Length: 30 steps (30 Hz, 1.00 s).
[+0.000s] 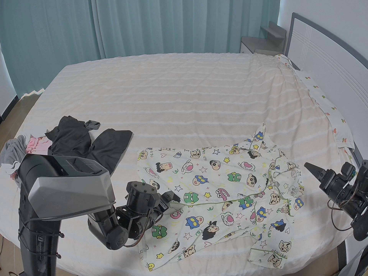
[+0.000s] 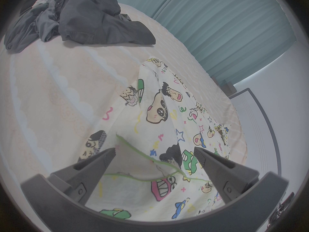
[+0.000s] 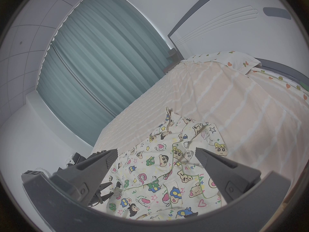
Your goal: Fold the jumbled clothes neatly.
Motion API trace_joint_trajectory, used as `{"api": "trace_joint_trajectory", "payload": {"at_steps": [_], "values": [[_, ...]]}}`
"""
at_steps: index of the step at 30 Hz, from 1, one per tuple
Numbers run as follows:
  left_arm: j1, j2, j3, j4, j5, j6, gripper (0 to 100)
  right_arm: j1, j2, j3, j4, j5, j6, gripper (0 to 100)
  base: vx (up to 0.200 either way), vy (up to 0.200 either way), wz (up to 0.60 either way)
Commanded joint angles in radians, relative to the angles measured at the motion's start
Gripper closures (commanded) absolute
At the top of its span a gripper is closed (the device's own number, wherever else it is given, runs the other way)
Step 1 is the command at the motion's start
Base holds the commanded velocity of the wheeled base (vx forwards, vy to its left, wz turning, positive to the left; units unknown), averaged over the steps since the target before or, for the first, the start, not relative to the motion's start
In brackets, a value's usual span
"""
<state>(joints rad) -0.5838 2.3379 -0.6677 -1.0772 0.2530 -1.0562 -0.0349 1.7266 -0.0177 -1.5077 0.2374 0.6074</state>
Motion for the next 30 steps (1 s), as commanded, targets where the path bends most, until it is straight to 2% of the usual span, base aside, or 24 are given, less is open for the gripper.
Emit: {"api": "trace_joint_trajectory", "payload": {"at_steps": [1,9,10,24,30], "values": [[0.004,0.029,-0.035,-0.001,0.003,-0.001,0,0.000,0.001,0.013,0.000,0.000,0.000,0,0.000,0.000,0.00],[0.012,0.061,-0.056,-0.001,0.035,0.001,0,0.000,0.001,0.012,0.000,0.000,0.000,0,0.000,0.000,0.00],[0.013,0.061,-0.052,-0.003,0.037,0.001,100,0.000,0.001,0.013,0.000,0.000,0.000,0,0.000,0.000,0.00],[0.015,0.018,0.019,-0.006,0.074,0.008,100,0.000,-0.001,0.013,0.000,0.000,0.000,0,0.000,0.000,0.00],[0.015,-0.040,0.074,-0.012,0.075,0.068,100,0.000,-0.004,0.013,0.000,0.000,0.000,0,0.000,0.000,0.00]]}}
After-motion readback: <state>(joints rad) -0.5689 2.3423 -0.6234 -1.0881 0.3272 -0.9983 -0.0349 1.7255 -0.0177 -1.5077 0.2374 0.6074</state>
